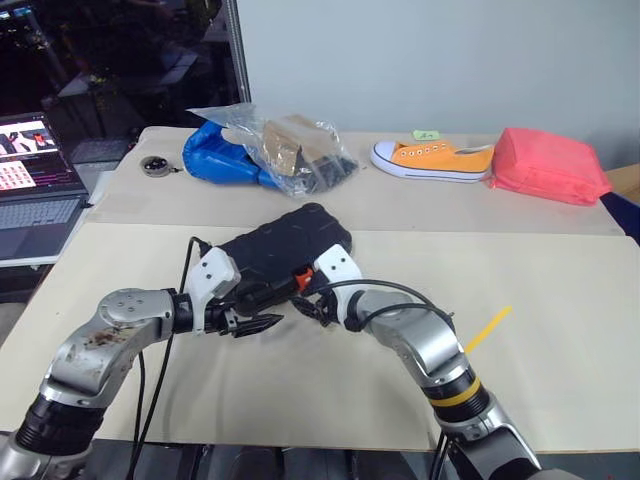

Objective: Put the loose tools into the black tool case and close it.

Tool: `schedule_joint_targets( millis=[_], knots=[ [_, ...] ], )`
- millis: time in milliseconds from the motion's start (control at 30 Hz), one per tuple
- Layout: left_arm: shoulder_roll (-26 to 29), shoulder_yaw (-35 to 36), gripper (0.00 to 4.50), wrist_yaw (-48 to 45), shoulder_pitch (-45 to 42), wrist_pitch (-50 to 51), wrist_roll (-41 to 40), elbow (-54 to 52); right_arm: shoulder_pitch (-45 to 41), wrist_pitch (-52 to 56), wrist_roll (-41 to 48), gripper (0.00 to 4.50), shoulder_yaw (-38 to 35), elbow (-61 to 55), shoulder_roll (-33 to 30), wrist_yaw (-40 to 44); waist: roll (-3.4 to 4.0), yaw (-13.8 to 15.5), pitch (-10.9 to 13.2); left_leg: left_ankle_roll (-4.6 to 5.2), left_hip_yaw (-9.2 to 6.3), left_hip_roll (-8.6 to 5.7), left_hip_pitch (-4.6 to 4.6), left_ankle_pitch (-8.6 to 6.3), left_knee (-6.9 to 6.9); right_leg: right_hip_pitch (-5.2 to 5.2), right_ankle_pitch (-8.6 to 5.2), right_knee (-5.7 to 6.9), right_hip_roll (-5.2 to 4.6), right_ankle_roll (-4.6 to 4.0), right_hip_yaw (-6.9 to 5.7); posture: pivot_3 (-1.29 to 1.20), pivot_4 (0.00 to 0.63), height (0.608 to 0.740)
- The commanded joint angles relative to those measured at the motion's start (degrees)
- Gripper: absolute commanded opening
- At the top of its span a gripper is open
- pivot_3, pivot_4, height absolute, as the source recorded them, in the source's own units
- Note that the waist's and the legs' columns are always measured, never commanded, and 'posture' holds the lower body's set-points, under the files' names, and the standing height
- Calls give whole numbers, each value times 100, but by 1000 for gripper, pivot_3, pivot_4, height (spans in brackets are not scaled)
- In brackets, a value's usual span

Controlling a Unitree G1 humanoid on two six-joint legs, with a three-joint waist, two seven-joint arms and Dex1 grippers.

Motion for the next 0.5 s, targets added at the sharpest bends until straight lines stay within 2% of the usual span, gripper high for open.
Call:
schedule_joint_targets(
  millis=[33, 100, 233, 267, 433, 500],
  knots=[
    [-2, -94, 3872, 39, 106, 88, 112, 105, 39, 66, 150, 3136, -229, -566, -207, 198, 0, 0, 0, 0, 1, -1, -1, 0, -1, 0, 0, -1, -2, 1, 0, 0, 150, 740],
    [-25, -92, 3872, 64, 99, 86, 124, 145, 98, 168, 217, 3136, -323, -754, -443, 307, 0, -14, 0, 0, 2, -1, -2, 0, -2, -1, -1, -2, -2, 2, 1, 0, 150, 740],
    [-47, -104, 3872, 71, 86, 38, 156, 232, 134, 344, 415, 2291, -446, -837, -551, 434, 0, -10, 0, 0, -3, 1, 0, 0, -6, -2, -2, -1, 2, 0, -1, 0, 150, 740],
    [-52, -113, 3872, 75, 84, 27, 165, 244, 127, 360, 455, 1816, -461, -808, -499, 430, 0, -14, 0, 0, -2, 2, 1, 0, -6, -1, -1, 0, 2, 0, 0, 0, 150, 740],
    [-80, -136, 3872, 94, 67, -26, 211, 313, -105, 266, 463, 158, -351, -344, -88, 326, 0, -18, 0, 0, -2, 1, 4, 0, -4, 1, -1, 1, 3, 1, 1, 0, 150, 740],
    [-95, -145, 3872, 98, 66, -43, 227, 330, -225, 86, 352, 74, -263, 0, 69, 274, 0, -16, 0, 0, -2, 1, 5, 0, -4, 1, -1, 2, 4, 0, 2, 0, 150, 740]
  ],
)
